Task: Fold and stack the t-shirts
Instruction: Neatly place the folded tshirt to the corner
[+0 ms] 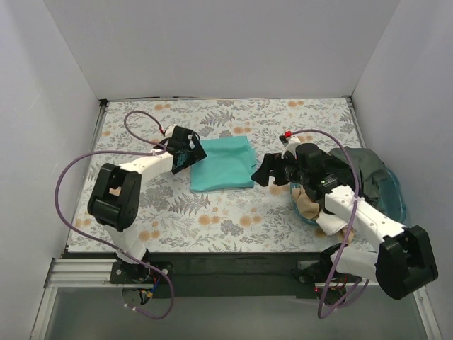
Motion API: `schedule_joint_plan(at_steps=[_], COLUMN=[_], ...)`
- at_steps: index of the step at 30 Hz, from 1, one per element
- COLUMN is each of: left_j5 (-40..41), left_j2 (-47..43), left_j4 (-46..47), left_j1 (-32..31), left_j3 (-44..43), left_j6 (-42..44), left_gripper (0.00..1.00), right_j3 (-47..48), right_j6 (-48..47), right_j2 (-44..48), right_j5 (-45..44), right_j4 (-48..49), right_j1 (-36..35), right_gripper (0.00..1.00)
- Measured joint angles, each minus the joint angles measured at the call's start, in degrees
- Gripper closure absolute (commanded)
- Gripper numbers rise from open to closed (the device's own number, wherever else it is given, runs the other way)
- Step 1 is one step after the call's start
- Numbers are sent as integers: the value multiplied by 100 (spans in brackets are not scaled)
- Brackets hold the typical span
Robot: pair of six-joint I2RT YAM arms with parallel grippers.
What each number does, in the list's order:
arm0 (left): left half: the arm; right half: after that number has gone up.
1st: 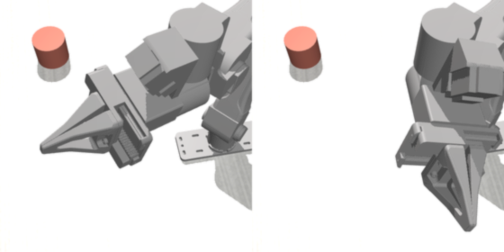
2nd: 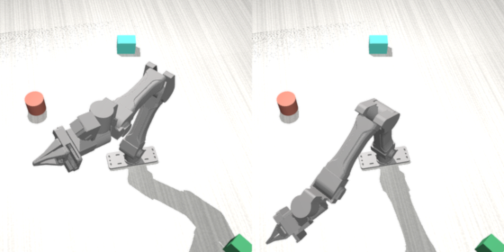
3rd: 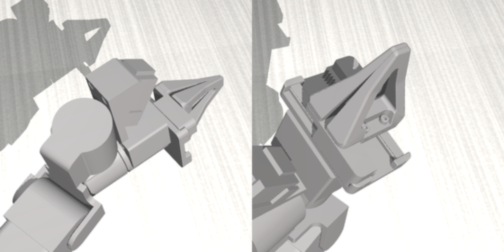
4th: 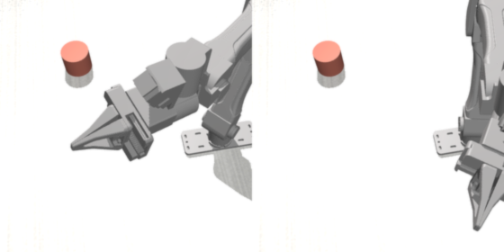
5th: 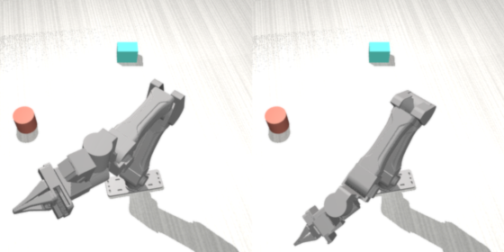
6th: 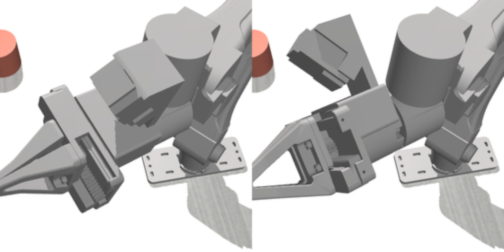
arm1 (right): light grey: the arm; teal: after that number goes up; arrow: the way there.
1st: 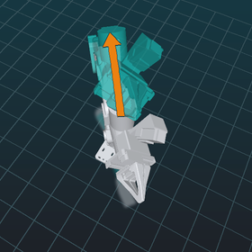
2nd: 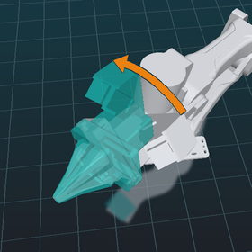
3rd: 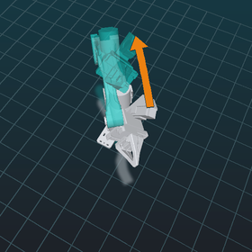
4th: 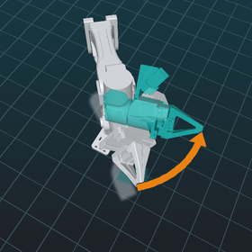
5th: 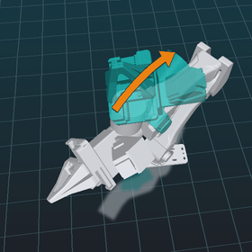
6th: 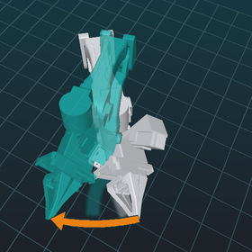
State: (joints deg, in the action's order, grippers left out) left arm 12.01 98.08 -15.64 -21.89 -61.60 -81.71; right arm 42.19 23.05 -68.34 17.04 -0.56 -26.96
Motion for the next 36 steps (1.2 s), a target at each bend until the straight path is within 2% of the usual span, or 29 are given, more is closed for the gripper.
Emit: schedule_joint_plan(at_steps=[4, 12, 15, 19, 20, 21, 28, 36], left_j5=[50, 96, 188, 313, 356, 398, 754, 1224], left_j2=[713, 1314, 1408, 1434, 1445, 1445, 1121, -439], left_j4=[-127, -101, -74, -116, -138, -151, -258, -734], left_j1=[13, -17, -85, -293, -367, -417, -584, -564], left_j3=[-345, -1003, -1088, -1091, -1091, -1091, -723, 822], left_j6=[144, 398, 479, 533, 557, 533, 730, 1349], left_gripper=[13, 32, 46, 79, 93, 98, 100, 100], right_j3=[-264, -446, -461, -461, -461, -463, -782, -1014], right_j6=[-44, -83, -94, -98, -98, -101, -164, -240], right_j2=[428, 960, 999, 994, 990, 988, 1147, 1305], right_j5=[-203, -452, -553, -647, -656, -662, -761, -901], right_j4=[-114, -308, -391, -420, -422, -424, -509, -577], right_j1=[0, 0, 0, 0, 0, 0, 0, 28], right_gripper=[2, 2, 2, 2, 2, 2, 2, 2])
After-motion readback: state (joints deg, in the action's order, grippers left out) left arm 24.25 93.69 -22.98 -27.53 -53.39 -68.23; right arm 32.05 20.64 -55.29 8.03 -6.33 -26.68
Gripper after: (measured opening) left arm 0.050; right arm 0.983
